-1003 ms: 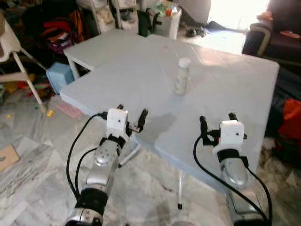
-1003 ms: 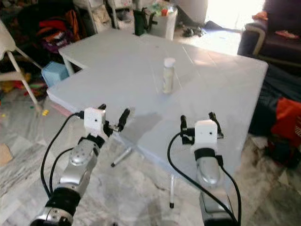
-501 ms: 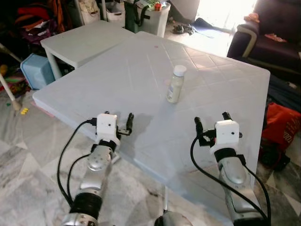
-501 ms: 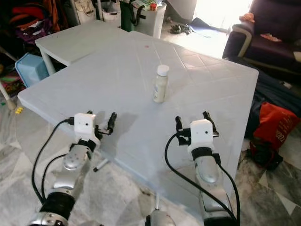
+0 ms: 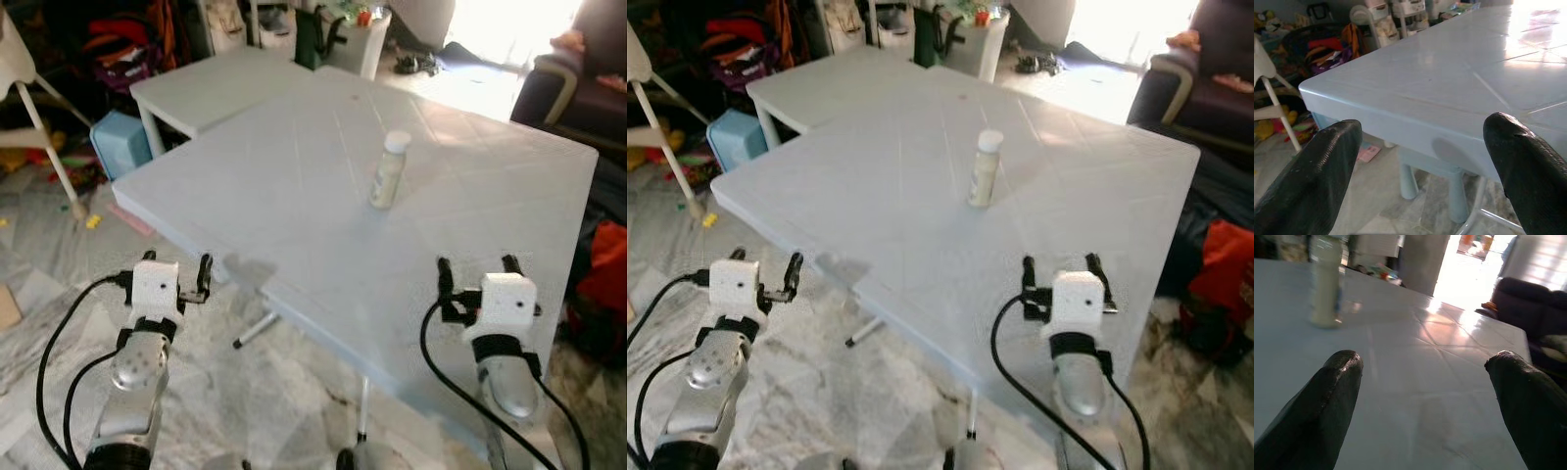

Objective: Restocking fridge

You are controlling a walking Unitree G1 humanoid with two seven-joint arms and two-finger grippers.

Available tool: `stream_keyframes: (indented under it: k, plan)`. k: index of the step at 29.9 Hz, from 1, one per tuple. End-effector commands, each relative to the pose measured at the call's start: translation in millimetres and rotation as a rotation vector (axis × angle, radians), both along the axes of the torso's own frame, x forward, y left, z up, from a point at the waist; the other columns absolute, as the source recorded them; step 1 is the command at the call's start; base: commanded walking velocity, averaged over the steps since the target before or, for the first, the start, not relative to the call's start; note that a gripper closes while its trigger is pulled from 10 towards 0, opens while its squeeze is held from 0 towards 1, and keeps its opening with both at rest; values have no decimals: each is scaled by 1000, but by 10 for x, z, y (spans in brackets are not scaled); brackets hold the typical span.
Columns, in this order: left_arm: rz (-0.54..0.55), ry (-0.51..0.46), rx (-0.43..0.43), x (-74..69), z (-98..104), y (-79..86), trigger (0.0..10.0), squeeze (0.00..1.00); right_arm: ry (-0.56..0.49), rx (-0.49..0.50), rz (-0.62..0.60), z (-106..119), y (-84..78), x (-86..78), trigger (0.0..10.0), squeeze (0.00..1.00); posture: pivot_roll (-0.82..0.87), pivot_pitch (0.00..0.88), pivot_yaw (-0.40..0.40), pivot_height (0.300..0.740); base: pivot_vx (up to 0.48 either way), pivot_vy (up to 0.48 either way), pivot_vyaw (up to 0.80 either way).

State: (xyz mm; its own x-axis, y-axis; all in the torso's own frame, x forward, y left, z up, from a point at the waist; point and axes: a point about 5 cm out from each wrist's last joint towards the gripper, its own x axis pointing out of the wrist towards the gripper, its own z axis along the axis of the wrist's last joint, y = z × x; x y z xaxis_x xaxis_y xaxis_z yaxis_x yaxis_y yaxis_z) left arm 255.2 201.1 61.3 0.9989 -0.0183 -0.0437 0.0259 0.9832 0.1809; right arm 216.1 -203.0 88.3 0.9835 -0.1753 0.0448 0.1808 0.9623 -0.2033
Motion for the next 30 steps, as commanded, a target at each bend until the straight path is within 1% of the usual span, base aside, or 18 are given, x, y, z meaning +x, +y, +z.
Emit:
stream_keyframes:
  k: [1, 2, 6, 11, 16, 18, 25, 28, 30]
  plan:
    - [-22, -17, 0, 1, 50, 8, 10000, 0, -20, -6, -15, 64, -38, -13, 10000, 0, -105, 12, 11, 740, 0, 0, 0]
    - [-24, -17, 0, 0, 48, 8, 10000, 0, -19, -7, -15, 62, -39, -17, 10000, 0, -104, 11, 11, 740, 0, 0, 0]
    - [-37, -24, -13, 20, 81, -29, 10000, 0, -17, -7, -13, 72, -29, 8, 10000, 0, -102, 8, 9, 740, 392, 0, 0]
    - [-38, -23, -25, 70, 107, -35, 10000, 0, -33, -6, -7, 116, -9, 84, 10000, 0, -99, 4, 11, 740, 432, 0, 0]
    - [-48, -23, -26, 101, 133, -28, 10000, 0, -31, -2, -5, 109, 14, 84, 10000, 0, -98, 8, 14, 740, 366, 309, 0]
    - [-64, -30, -18, 117, 147, -41, 10000, 0, -27, 7, -3, 97, 32, 75, 10000, 0, -100, 9, 15, 740, 364, 311, -662]
    - [-73, -27, -47, 127, 142, -104, 10000, 0, -28, 0, 0, 105, 35, 79, 10000, 0, -103, 8, 13, 740, 363, 314, -800]
    - [-77, -25, -58, 125, 142, -119, 10000, 0, -30, -2, 0, 112, 31, 87, 10000, 0, -103, 8, 13, 740, 274, 394, -550]
    - [-80, -24, -64, 122, 140, -124, 10000, 0, -29, -2, 2, 112, 33, 91, 10000, 0, -102, 9, 12, 740, 0, 420, 0]
